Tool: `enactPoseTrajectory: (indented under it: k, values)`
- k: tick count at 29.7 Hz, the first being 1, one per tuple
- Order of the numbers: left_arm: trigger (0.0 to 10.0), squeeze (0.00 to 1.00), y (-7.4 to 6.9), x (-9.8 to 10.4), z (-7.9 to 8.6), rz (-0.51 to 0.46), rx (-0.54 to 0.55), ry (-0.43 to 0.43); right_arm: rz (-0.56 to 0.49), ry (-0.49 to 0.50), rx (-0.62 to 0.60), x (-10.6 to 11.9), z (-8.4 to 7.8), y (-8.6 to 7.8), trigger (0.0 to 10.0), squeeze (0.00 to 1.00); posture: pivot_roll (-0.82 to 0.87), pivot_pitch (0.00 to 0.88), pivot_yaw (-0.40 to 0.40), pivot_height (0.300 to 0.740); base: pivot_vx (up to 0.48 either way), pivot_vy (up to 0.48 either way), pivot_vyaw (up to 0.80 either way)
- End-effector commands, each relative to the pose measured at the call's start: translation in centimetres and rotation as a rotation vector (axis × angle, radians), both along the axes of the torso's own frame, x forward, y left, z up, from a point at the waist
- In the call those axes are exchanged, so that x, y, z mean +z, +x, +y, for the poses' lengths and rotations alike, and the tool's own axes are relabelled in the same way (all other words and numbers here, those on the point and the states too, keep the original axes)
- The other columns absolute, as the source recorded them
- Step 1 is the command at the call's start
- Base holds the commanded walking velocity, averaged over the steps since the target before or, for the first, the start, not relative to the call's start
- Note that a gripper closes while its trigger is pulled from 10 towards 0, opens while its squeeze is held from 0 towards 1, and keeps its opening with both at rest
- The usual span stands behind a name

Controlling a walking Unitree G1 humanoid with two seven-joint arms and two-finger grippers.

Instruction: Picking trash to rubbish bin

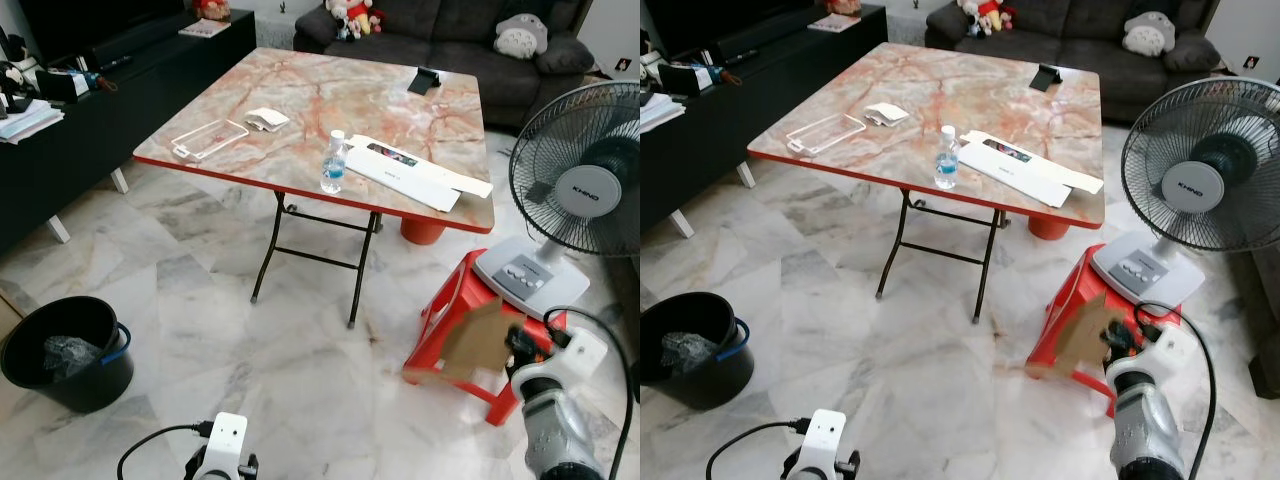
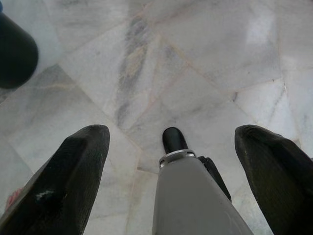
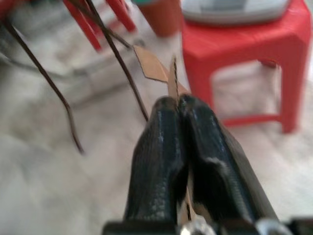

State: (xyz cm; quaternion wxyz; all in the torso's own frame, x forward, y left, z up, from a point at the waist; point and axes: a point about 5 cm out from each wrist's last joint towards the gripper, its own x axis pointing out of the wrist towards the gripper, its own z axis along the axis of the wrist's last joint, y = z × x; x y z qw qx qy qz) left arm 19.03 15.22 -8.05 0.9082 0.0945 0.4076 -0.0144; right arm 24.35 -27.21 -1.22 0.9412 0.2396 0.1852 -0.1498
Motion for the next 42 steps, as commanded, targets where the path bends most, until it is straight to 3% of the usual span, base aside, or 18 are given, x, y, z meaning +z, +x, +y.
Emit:
enactPoseTrajectory:
  k: [1, 5, 6, 7, 8, 9, 16, 22, 33, 42]
  values:
    - [10.0, 0.00, -0.2, -0.1, -0.1, 0.019, -0.015, -0.001, 0.097, -0.070, 0.020, -1.0, -0.3, -1.1, 10.0, 0.00, -0.09, 0.000, -0.063, 0.740, 0.000, 0.000, 0.00]
    - [10.0, 0.00, -0.2, -0.2, -0.1, 0.021, -0.017, 0.000, 0.145, -0.089, 0.031, -1.7, -0.2, -1.8, 10.0, 0.00, -0.09, 0.000, -0.063, 0.740, 0.000, 0.000, 0.00]
    - [10.0, 0.00, -0.3, -0.2, -0.1, 0.024, -0.019, 0.003, 0.198, -0.097, 0.041, -2.5, 0.0, -2.7, 10.0, 0.00, -0.09, 0.000, -0.064, 0.740, 0.000, 0.000, 0.00]
    - [10.0, 0.00, -0.3, -0.2, -0.2, 0.031, -0.024, 0.007, 0.313, -0.105, 0.064, -4.2, 0.5, -4.9, 10.0, 0.00, -0.09, 0.000, -0.066, 0.740, 0.000, 0.000, 0.00]
    - [10.0, 0.00, -0.3, -0.2, -0.2, 0.031, -0.024, 0.007, 0.313, -0.105, 0.064, -4.2, 0.5, -4.9, 10.0, 0.00, -0.09, 0.000, -0.066, 0.740, 0.000, 0.000, 0.00]
    - [10.0, 0.00, -0.4, -0.3, -0.2, 0.032, -0.025, 0.007, 0.383, -0.121, 0.078, -5.1, 0.8, -6.3, 10.0, 0.00, -0.08, 0.000, -0.068, 0.740, 0.000, 0.000, 0.00]
    - [10.0, 0.00, -0.6, -0.4, -0.2, 0.037, -0.021, 0.008, 0.471, -0.141, 0.050, -6.3, 0.8, -8.5, 10.0, 0.00, -0.09, 0.000, -0.072, 0.740, 0.000, 0.000, 0.45]
    - [10.0, 0.00, -0.9, -0.5, -0.3, 0.044, -0.023, 0.006, 0.478, -0.140, 0.044, -6.4, 0.7, -8.8, 10.0, 0.00, -0.09, 0.000, -0.074, 0.740, 0.000, 0.000, 0.79]
    - [10.0, 0.00, -0.6, -0.4, -0.3, 0.033, -0.004, 0.006, 0.465, -0.166, 0.079, -6.0, 1.0, -7.8, 10.0, 0.00, -0.08, 0.029, -0.093, 0.740, 0.000, 0.000, 0.79]
    - [10.0, 0.00, -1.2, -0.7, -0.4, 0.046, -0.001, 0.003, 0.471, -0.172, 0.069, -6.2, 0.7, -8.3, 10.0, 0.00, -0.09, 0.059, -0.092, 0.740, 0.000, 0.000, 0.79]
